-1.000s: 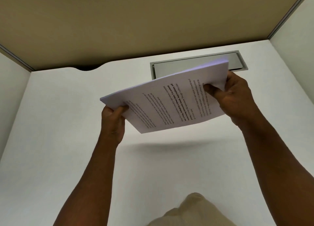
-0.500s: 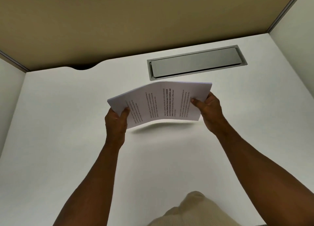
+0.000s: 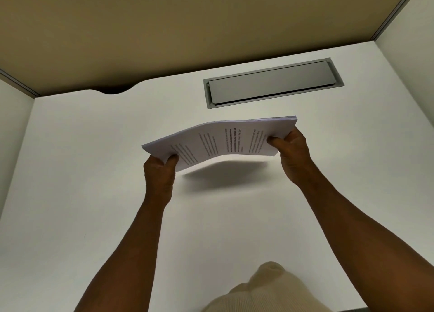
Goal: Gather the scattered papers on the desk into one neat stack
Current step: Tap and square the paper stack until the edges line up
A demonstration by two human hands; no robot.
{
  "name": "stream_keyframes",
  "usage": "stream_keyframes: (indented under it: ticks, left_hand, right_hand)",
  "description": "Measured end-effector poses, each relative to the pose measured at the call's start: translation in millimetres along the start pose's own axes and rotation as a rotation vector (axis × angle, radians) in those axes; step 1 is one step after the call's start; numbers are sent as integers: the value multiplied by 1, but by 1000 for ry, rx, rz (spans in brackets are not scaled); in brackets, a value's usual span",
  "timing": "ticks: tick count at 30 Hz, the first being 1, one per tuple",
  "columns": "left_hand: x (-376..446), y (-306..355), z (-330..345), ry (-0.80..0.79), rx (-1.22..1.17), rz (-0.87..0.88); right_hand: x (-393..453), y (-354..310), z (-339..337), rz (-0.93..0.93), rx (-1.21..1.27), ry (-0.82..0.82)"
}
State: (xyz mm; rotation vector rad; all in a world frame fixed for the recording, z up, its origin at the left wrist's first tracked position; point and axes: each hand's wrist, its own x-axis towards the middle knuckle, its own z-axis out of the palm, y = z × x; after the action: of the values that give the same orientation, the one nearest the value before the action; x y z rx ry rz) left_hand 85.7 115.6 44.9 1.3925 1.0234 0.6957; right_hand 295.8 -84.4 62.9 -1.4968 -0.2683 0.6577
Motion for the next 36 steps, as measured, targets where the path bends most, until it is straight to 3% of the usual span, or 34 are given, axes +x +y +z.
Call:
stream_keyframes:
  ticks: [7, 16, 18, 21, 25, 27, 32, 36]
  left_hand:
    - [-7, -21, 6, -49, 98, -149]
    - [-3, 24, 0, -75, 247, -104]
    - [3, 45, -4, -109, 326, -114]
    - [14, 73, -9, -185, 442, -144]
    - [21, 103, -7, -328, 563, -183]
    - [22, 113, -3, -411, 635, -196]
    - [21, 131, 4, -512, 785, -164]
    - [25, 132, 4, -535, 871, -81]
  right_hand:
    - [-2, 23, 0, 139, -10, 44]
    - [-1, -7, -12, 56, -24, 14]
    - [0, -20, -18, -12, -124, 60]
    - [2, -44, -21, -124, -493, 87]
    - [-3, -67, -4, -182, -978, -183]
    - [-6, -66, 10, -161, -1077, -332]
    - [-12, -49, 25, -41, -943, -533]
    - [-21, -37, 23, 0, -684, -505]
